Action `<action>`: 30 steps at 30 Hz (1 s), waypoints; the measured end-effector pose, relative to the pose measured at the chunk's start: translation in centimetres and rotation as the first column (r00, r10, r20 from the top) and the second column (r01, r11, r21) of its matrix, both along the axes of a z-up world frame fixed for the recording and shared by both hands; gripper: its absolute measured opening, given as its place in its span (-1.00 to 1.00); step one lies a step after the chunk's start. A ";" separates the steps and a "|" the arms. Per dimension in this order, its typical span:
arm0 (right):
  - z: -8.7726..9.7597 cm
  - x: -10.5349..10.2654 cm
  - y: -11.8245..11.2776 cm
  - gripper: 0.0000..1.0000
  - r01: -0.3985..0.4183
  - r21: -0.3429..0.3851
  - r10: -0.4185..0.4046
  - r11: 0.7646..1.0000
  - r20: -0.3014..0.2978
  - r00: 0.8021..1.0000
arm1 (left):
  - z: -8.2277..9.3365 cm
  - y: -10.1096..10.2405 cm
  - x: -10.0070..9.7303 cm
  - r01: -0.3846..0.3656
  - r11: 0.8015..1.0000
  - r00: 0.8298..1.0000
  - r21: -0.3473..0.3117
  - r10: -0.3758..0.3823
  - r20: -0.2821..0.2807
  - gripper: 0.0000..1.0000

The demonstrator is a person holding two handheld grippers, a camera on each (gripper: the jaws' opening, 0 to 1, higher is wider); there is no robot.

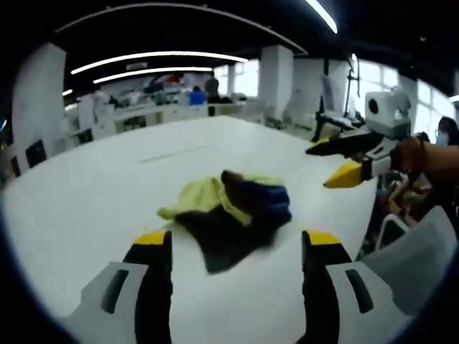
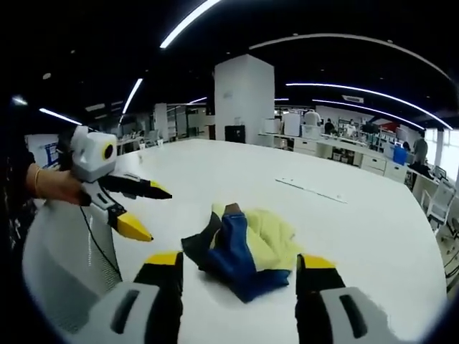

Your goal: Fold the garment on the visible template until the final outline fits inside the template.

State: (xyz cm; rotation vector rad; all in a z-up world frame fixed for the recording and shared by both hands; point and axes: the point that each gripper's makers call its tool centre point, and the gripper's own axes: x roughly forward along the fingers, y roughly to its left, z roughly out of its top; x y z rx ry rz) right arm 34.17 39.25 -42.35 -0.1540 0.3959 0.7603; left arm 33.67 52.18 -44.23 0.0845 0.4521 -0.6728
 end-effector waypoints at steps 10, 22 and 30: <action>-1.9 0.5 1.9 -0.22 -0.098 -0.019 0.098 0.995 -0.015 0.995 | -1.7 -3.2 1.3 0.075 0.997 0.996 -0.014 -0.076 -0.037 0.01; -4.4 0.7 3.5 -0.49 -0.157 -0.060 0.156 0.986 -0.023 0.987 | -5.1 -6.2 0.8 0.170 0.985 0.983 0.035 -0.167 -0.080 -0.27; -6.4 1.9 2.4 -0.75 -0.127 -0.320 0.151 0.939 0.052 0.987 | -7.3 -6.3 2.4 0.125 0.979 0.991 0.159 -0.118 -0.058 -0.43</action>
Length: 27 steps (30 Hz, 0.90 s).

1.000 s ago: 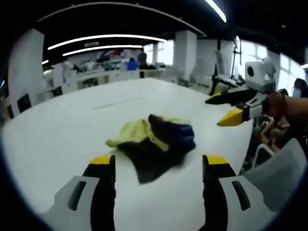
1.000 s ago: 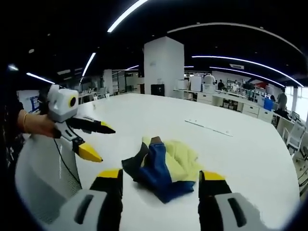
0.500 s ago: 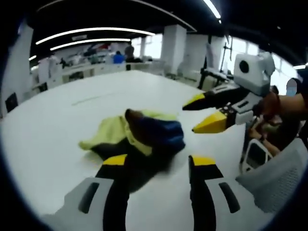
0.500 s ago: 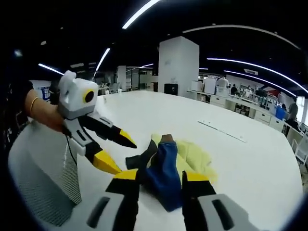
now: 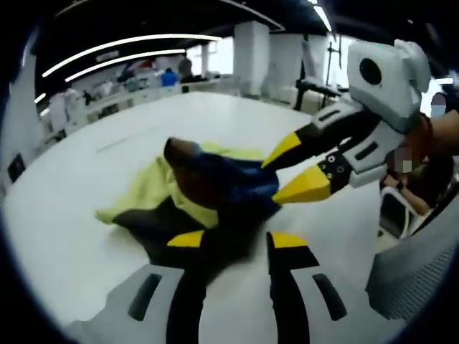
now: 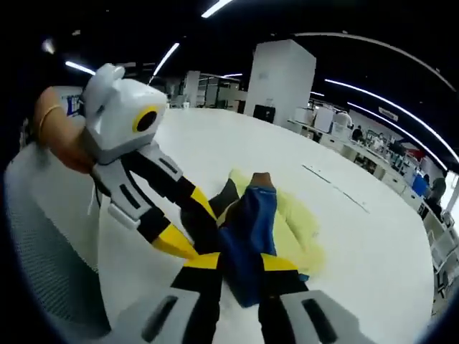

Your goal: Fold the garment on the visible template until the final outline fits inside the template.

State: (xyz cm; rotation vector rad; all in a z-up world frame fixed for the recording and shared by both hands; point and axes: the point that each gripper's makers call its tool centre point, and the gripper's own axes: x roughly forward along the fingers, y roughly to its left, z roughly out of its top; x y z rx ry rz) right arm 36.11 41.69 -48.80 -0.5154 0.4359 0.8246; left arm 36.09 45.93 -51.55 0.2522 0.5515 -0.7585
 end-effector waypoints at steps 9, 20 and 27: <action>0.7 1.6 -1.1 -1.00 0.097 0.084 -0.095 0.992 -0.017 0.995 | -0.4 0.5 0.9 -0.053 0.998 0.998 0.029 0.053 0.020 -0.73; 1.9 2.4 -2.5 -1.00 0.156 0.141 -0.153 0.978 -0.033 0.988 | 0.7 1.0 0.6 -0.072 0.997 0.997 -0.016 0.072 0.000 -1.00; 4.4 3.9 -4.0 -1.00 0.192 0.162 -0.195 0.968 0.005 0.981 | 4.2 1.9 0.8 -0.070 0.997 0.996 -0.029 0.072 0.052 -1.00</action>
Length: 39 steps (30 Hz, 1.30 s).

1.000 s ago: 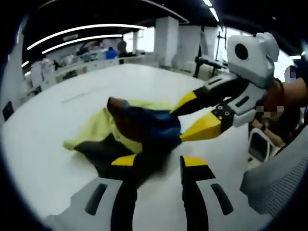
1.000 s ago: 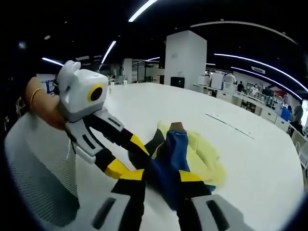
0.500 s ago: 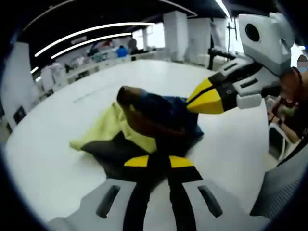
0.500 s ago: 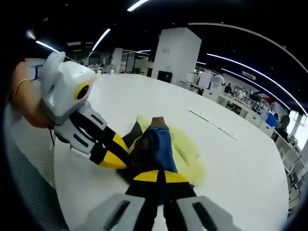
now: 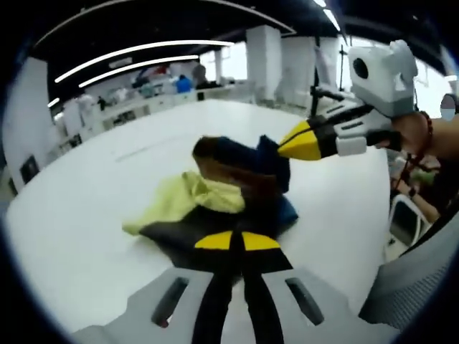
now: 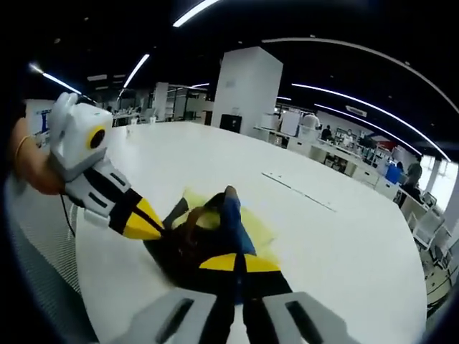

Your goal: Fold the garment on the visible template until the final outline fits inside the template.

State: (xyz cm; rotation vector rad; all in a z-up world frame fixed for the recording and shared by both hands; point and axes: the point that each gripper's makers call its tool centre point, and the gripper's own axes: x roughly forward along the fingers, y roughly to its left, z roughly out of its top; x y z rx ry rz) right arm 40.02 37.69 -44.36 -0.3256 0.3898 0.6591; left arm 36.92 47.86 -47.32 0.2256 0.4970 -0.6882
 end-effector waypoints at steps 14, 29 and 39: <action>3.3 4.0 -3.3 -1.00 0.089 -0.001 -0.088 0.996 0.031 0.996 | 6.8 5.4 3.7 -0.135 0.985 0.985 -0.106 0.145 0.091 -1.00; 2.9 9.2 -6.7 -1.00 0.144 -0.078 -0.144 0.986 0.002 0.990 | 8.6 9.8 9.4 -0.213 0.969 0.971 -0.123 0.224 0.085 -1.00; 2.9 11.7 -7.9 -1.00 0.208 0.002 -0.208 0.978 -0.045 0.977 | 9.6 10.1 11.9 -0.183 0.971 0.979 -0.156 0.194 0.062 -1.00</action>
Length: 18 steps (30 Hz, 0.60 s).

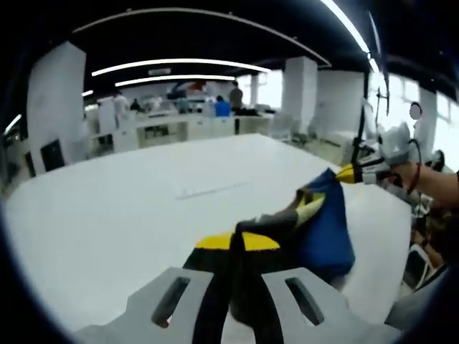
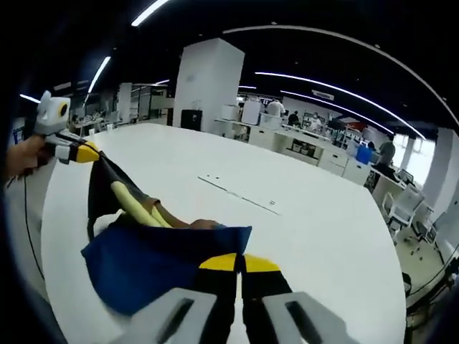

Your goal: Fold the garment on the visible template until the final outline fits inside the template.

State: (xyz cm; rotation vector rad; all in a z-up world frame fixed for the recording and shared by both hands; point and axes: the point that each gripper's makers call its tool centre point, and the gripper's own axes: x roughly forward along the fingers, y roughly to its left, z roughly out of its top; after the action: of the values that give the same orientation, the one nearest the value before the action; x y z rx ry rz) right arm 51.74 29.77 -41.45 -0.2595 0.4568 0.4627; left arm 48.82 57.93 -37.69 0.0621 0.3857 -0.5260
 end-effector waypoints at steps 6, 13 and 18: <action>-0.1 1.8 -0.6 -1.00 0.045 0.050 -0.045 0.998 -0.011 0.999 | 0.3 0.4 1.6 0.016 1.000 1.000 -0.007 -0.016 -0.005 -1.00; -1.0 4.0 -0.7 -1.00 0.125 0.137 -0.122 0.983 -0.033 0.992 | -1.4 0.9 4.0 -0.026 0.999 0.999 -0.018 0.026 -0.026 -1.00; -1.9 5.6 -0.6 -1.00 0.166 0.173 -0.158 0.971 -0.058 0.986 | -3.2 1.1 5.8 -0.067 0.997 0.996 -0.037 0.065 -0.060 -1.00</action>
State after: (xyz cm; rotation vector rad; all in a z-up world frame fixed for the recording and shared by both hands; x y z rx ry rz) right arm 57.33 29.20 -43.39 -0.0389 0.4719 0.3466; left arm 54.67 59.05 -40.94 -0.0036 0.4332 -0.4709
